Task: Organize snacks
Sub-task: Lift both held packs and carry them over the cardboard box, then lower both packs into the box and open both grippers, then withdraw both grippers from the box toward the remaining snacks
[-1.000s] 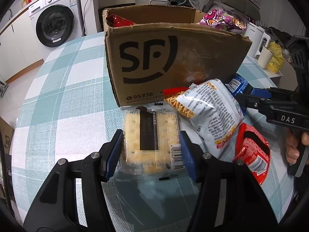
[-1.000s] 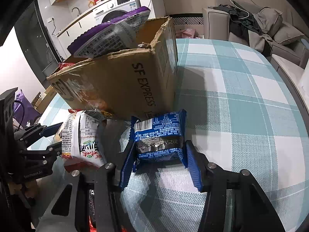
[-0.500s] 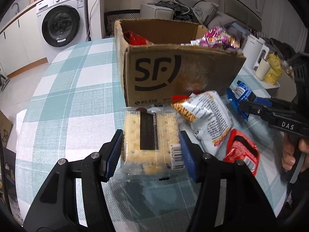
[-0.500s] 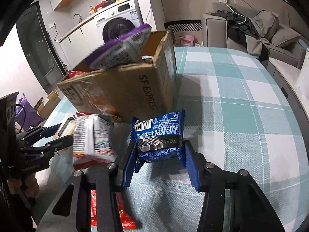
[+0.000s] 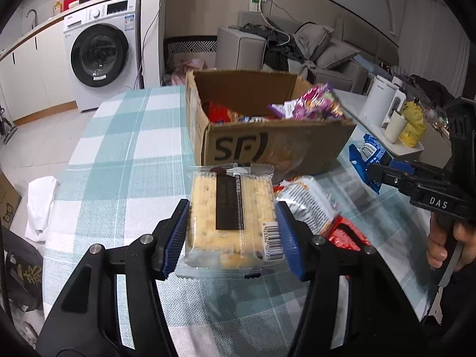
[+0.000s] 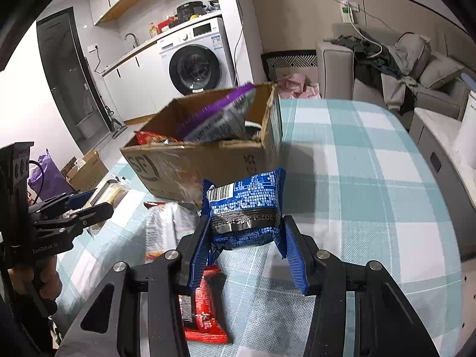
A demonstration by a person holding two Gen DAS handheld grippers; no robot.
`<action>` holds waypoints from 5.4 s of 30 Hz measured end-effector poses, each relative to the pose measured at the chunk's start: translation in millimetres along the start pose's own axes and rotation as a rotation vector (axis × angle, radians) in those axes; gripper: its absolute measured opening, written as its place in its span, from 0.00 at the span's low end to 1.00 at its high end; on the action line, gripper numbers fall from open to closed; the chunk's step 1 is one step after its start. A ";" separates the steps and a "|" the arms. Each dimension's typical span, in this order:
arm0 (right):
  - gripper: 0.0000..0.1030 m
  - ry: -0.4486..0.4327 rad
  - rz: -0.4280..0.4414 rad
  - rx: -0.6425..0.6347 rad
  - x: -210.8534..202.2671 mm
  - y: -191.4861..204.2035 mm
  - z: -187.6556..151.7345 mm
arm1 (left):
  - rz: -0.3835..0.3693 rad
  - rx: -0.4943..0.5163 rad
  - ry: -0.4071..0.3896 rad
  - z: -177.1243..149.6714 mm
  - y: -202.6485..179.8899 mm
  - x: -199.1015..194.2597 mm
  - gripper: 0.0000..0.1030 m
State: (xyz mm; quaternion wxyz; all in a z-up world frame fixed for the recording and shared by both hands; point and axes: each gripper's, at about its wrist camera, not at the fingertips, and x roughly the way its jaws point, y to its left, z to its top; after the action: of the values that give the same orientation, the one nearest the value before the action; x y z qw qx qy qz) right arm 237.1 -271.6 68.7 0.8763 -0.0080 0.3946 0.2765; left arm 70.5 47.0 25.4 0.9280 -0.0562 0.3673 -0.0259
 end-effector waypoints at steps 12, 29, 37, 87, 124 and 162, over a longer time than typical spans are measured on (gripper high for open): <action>0.46 -0.080 0.005 -0.019 -36.5 12.6 20.0 | -0.008 0.016 -0.069 25.5 -13.1 -30.1 0.53; 0.46 -0.091 -0.028 -0.013 -22.5 11.0 43.8 | -0.002 0.012 -0.089 63.2 -11.8 -19.5 0.53; 0.46 -0.096 -0.032 0.042 -6.0 4.9 55.3 | 0.000 0.016 -0.104 82.3 -13.8 -7.9 0.53; 0.46 -0.096 0.022 0.017 47.6 9.3 136.0 | 0.020 0.007 -0.111 137.1 -1.0 80.7 0.53; 1.00 -0.074 0.023 0.032 1.8 -4.6 93.0 | 0.072 -0.032 -0.085 95.4 -4.7 21.6 0.99; 1.00 0.139 0.021 0.000 13.3 15.0 -25.0 | 0.063 0.012 0.008 3.3 -32.4 8.6 0.99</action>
State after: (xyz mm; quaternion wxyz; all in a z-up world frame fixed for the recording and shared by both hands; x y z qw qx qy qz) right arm 219.7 -258.3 45.2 0.8438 -0.0230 0.4546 0.2843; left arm 78.8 14.3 26.0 0.9273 -0.0386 0.3723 0.0011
